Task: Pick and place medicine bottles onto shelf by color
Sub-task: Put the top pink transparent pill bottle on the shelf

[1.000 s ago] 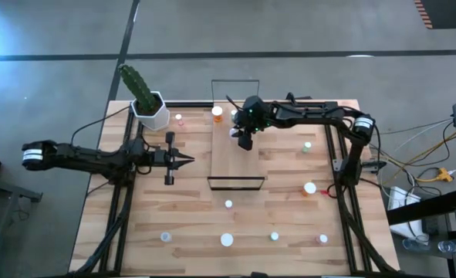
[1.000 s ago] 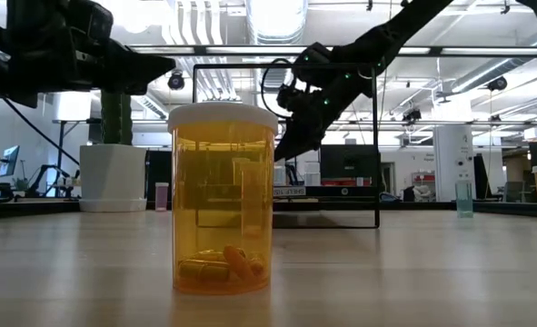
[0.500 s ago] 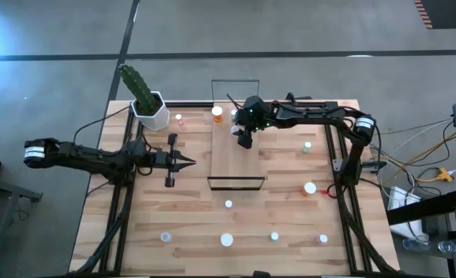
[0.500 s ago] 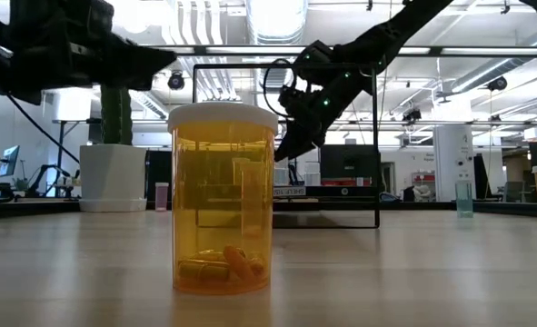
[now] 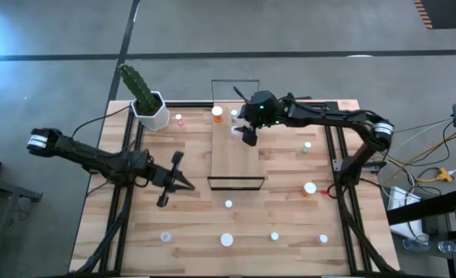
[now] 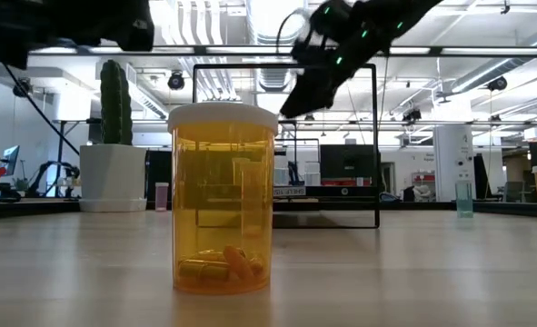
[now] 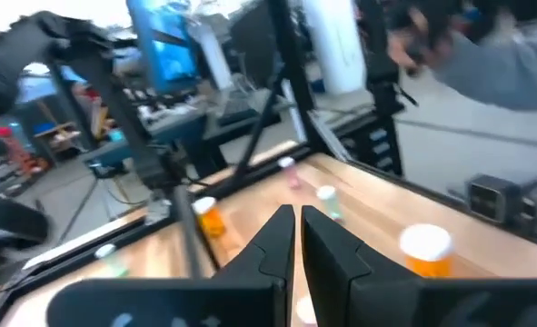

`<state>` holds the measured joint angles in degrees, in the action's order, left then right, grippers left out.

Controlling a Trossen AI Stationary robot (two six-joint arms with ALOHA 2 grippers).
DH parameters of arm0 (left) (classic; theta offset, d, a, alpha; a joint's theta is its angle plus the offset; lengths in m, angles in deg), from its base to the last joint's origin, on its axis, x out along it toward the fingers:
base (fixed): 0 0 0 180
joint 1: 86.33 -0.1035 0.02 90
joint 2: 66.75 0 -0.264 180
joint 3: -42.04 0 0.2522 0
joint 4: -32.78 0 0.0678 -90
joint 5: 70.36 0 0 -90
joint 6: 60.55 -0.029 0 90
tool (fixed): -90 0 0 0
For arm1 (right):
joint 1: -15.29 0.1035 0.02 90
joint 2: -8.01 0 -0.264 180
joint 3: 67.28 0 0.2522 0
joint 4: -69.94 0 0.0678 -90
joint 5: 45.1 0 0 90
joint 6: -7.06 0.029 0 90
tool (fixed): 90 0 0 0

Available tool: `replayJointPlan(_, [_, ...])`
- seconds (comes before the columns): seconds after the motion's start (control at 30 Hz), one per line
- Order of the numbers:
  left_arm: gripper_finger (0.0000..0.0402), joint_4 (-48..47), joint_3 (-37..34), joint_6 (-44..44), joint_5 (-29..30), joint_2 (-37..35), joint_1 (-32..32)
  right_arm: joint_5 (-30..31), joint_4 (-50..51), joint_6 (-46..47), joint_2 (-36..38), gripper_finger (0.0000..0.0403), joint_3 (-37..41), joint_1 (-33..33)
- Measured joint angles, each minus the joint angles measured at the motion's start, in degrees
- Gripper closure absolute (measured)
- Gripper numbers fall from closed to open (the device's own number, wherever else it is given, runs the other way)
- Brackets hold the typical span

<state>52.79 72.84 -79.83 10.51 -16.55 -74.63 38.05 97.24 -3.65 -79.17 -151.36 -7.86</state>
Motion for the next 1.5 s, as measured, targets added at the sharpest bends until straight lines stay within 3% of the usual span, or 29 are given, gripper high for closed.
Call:
replayJointPlan(0.2, [0.0395, -5.82, 3.89, -1.14, 12.32, 4.98, 10.11, 6.33, 0.67, -2.25, 11.24, 0.027, 5.86, 6.24])
replayJointPlan(0.33, [0.0395, -6.95, 5.89, -1.09, 21.25, 10.91, 14.74, 9.0, -5.09, -1.15, 19.76, 0.0338, 15.08, 10.8])
replayJointPlan(0.43, [0.0395, -8.84, 7.36, -0.15, 31.22, 14.37, 16.67, 10.52, -10.32, -0.51, 25.51, 0.0379, 22.79, 14.44])
replayJointPlan(0.6, [0.0395, -9.33, 7.71, 3.85, 52.69, 15.02, 16.91, 14.8, -22.65, -0.88, 32.01, 0.0393, 34.17, 19.91])
replayJointPlan(0.77, [0.0395, -11.94, 6.93, 4.83, 57.68, 7.66, 10.98, 16.43, -31.32, -2.0, 34.33, 0.0394, 40.75, 22.03])
replayJointPlan(0.93, [0.0395, -22.87, 7.28, 10.25, 57.82, 0.08, -3.12, 17.48, -35.04, -2.16, 33.69, 0.0394, 42.74, 22.04])
replayJointPlan(1.0, [0.0395, -30.2, 8.6, 13.31, 53.38, -1.47, -9.56, 17.48, -35.45, -2.17, 33.07, 0.0394, 42.68, 22.04])
replayJointPlan(1.1, [0.0395, -40.31, 11.91, 16.02, 42.07, -1.72, -19.47, 17.46, -35.54, -2.18, 31.95, 0.0394, 42.04, 22.04])
replayJointPlan(1.3, [0.0395, -60.59, 26.47, 15.5, 21.49, 6.22, -36.76, 17.43, -35.74, -2.41, 29.44, 0.0394, 40.11, 22.04])
replayJointPlan(1.5, [0.0395, -79.59, 45.51, 6.86, 15.43, 21.45, -46.84, 17.35, -36.56, -3.09, 26.28, 0.0394, 38.84, 22.04])
